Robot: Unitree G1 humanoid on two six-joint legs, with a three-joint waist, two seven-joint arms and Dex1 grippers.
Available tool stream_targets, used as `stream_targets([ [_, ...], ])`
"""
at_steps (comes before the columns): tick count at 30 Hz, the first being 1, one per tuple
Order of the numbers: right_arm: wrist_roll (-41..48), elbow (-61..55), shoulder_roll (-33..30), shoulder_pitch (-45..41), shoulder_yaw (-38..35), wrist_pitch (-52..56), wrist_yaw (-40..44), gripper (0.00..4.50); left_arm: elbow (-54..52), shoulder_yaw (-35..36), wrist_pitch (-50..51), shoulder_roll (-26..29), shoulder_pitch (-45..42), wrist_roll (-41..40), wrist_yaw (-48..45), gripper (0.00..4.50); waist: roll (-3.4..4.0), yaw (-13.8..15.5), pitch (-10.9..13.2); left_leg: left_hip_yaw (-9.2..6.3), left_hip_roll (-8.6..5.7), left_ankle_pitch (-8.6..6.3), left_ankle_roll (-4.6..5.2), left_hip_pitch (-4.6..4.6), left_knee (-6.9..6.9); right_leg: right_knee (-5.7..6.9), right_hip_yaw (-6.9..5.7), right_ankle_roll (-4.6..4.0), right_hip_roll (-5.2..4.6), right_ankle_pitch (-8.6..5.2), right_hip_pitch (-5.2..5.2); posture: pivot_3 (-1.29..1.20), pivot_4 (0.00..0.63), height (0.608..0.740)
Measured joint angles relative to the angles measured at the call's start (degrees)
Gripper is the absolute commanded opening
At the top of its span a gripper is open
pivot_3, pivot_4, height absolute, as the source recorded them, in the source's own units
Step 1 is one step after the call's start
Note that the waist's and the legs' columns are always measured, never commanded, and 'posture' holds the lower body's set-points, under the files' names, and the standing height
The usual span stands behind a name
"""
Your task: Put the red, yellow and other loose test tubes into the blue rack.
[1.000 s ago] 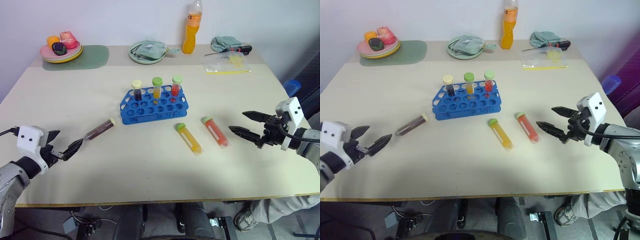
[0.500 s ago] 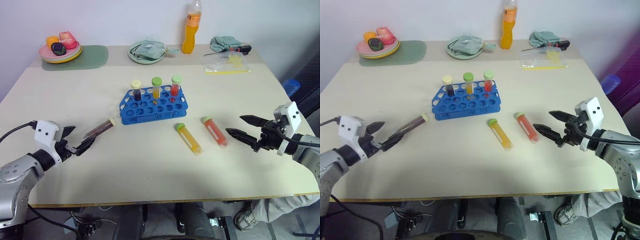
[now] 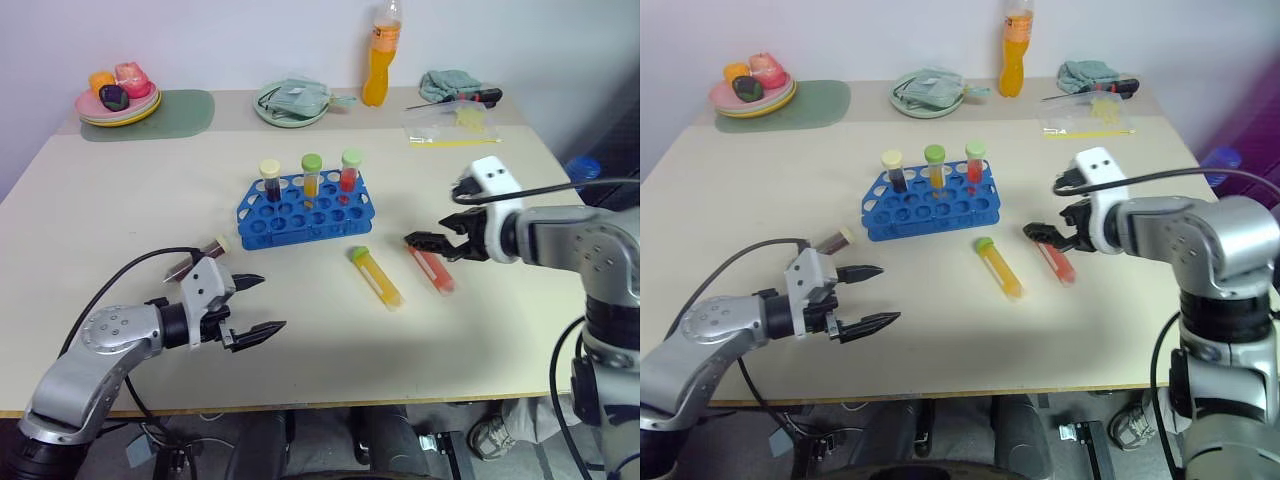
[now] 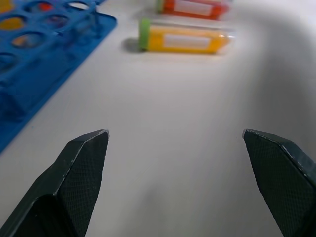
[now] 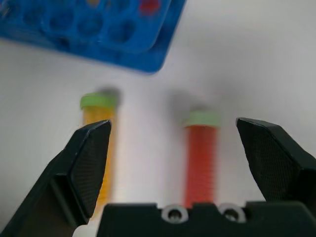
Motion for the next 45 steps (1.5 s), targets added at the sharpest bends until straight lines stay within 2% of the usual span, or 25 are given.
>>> stream_targets([
  [7, 7.20, 17.67, -1.38, -10.76, 12.19, 0.33, -11.50, 4.50, -0.01, -1.66, -0.54, -1.37, 0.19, 0.46, 0.61, 4.48, 0.02, -0.74, 0.01, 0.15, -0.12, -0.02, 0.06, -0.01, 0.06, -0.02, 0.02, 0.04, -0.12, 0.02, -0.01, 0.00, 0.150, 0.740],
  [14, 13.78, 28.08, -1.33, -15.98, 20.44, 0.34, -15.91, 4.50, -0.77, -2.07, -1.40, -1.92, 2.23, 0.60, 1.76, 4.48, 0.02, -1.48, 0.01, 0.09, -0.09, -0.04, 0.09, -0.01, 0.04, 0.00, 0.02, 0.23, 0.02, 0.12, -0.01, 0.00, 0.150, 0.740],
  [17, 16.31, 30.08, -1.33, -16.53, 22.93, 0.34, -17.33, 3.63, -1.27, -2.06, -1.67, -1.98, 2.98, 0.65, 2.28, 4.50, 0.03, -1.51, 0.02, 0.09, -0.08, -0.04, 0.09, -0.01, 0.03, 0.02, 0.02, 0.25, 0.06, 0.12, -0.05, 0.00, 0.150, 0.740],
  [20, 18.56, 31.07, -1.27, -17.10, 23.98, 0.34, -18.26, 2.17, -1.27, -2.06, -2.04, -1.98, 3.28, 0.90, 2.38, 4.50, 0.03, -1.48, 0.02, 0.09, -0.08, -0.04, 0.09, -0.01, 0.03, 0.03, 0.01, 0.25, 0.08, 0.12, -0.05, 0.00, 0.150, 0.740],
  [21, 19.32, 31.13, -1.26, -17.40, 24.16, 0.34, -18.61, 1.52, -1.26, -2.06, -2.14, -1.98, 3.30, 0.95, 2.38, 4.50, 0.03, -1.47, 0.02, 0.09, -0.08, -0.04, 0.09, -0.01, 0.03, 0.03, 0.02, 0.25, 0.08, 0.12, -0.05, 0.00, 0.150, 0.740],
  [23, 20.71, 31.12, -1.26, -17.80, 24.22, 0.34, -19.38, 0.74, -1.25, -2.06, -2.53, -1.98, 3.30, 1.06, 2.38, 4.50, 0.03, -1.42, 0.02, 0.09, -0.08, -0.04, 0.09, -0.01, 0.03, 0.02, 0.01, 0.24, 0.07, 0.12, -0.05, 0.00, 0.150, 0.740],
  [26, 22.32, 30.02, -1.33, -17.99, 23.97, 0.34, -20.42, 0.74, -1.08, -2.01, -2.73, -1.98, 3.31, 1.16, 2.34, 4.50, 0.04, -1.46, 0.03, 0.09, -0.08, -0.04, 0.09, -0.01, 0.03, 0.02, 0.01, 0.25, 0.07, 0.12, -0.06, 0.00, 0.150, 0.740],
  [29, 21.41, 19.07, -2.36, -16.57, 19.21, -0.81, -18.54, 0.74, -0.89, -1.41, -2.97, -1.94, 3.88, 1.29, 2.52, 4.50, 0.14, -1.43, 0.08, 0.07, -0.01, -0.05, 0.11, -0.07, 0.01, 0.03, 0.01, 0.28, 0.08, 0.12, -0.13, 0.00, 0.150, 0.740],
  [31, 18.90, 8.14, -3.62, -11.86, 14.00, -8.11, -15.94, 0.74, -0.59, -0.12, -3.09, -1.95, 4.41, 1.37, 3.01, 4.50, 0.05, -1.27, 0.03, -0.01, -0.01, -0.07, 0.15, -0.08, -0.02, 0.00, -0.05, 0.31, 0.13, 0.10, -0.11, 0.00, 0.150, 0.740],
  [34, 13.05, -4.79, 0.05, 1.24, 4.89, -27.09, -11.23, 0.74, 0.60, 2.18, -3.13, -2.20, 5.01, 1.45, 4.39, 4.50, 0.01, -1.26, 0.00, 0.02, 0.00, -0.08, 0.16, -0.07, 0.00, -0.03, -0.05, 0.36, 0.12, 0.11, -0.06, 0.00, 0.150, 0.740],
  [35, 11.87, -6.60, 1.25, 3.47, 4.40, -29.96, -10.63, 0.74, 0.79, 2.56, -3.15, -2.42, 5.04, 1.44, 4.67, 4.50, 0.01, -1.32, 0.00, 0.03, 0.02, -0.08, 0.16, -0.07, 0.05, 0.03, -0.04, 0.36, 0.10, 0.11, -0.06, 0.00, 0.150, 0.740],
  [37, 4.64, -11.43, 6.85, 10.87, 4.64, -42.85, -8.73, 0.74, 2.12, 3.20, -3.19, -4.35, 4.40, 1.40, 6.09, 4.50, -0.02, -1.36, -0.02, 0.03, 0.00, -0.08, 0.15, -0.02, 0.06, 0.03, -0.03, 0.36, 0.12, 0.11, -0.03, 0.00, 0.150, 0.740],
  [40, -7.50, -8.97, 18.93, 14.89, 9.93, -59.78, -10.48, 0.74, 5.35, 3.63, -3.06, -5.75, 1.86, 1.44, 7.66, 4.50, 0.04, -1.83, 0.02, 0.07, 0.00, -0.04, 0.10, 0.06, 0.08, 0.16, -0.01, 0.34, 0.20, 0.12, -0.08, 0.00, 0.150, 0.740],
  [42, -16.16, -2.81, 21.90, 14.84, 12.40, -68.87, -11.48, 0.74, 6.47, 4.42, -3.06, -5.74, 0.62, 1.44, 8.00, 4.50, 0.04, -1.64, 0.01, 0.07, -0.02, 0.00, 0.03, 0.09, 0.08, 0.16, -0.02, 0.31, 0.20, 0.12, -0.05, 0.00, 0.150, 0.740],
  [45, -23.30, 4.71, 26.17, 14.82, 13.56, -77.05, -11.68, 0.74, 8.21, 5.01, -3.08, -5.73, -0.18, 1.44, 8.16, 4.50, 0.04, -1.45, 0.02, 0.04, -0.06, 0.00, 0.03, 0.07, 0.06, 0.15, -0.01, 0.31, 0.14, 0.12, -0.04, 0.00, 0.150, 0.740],
])
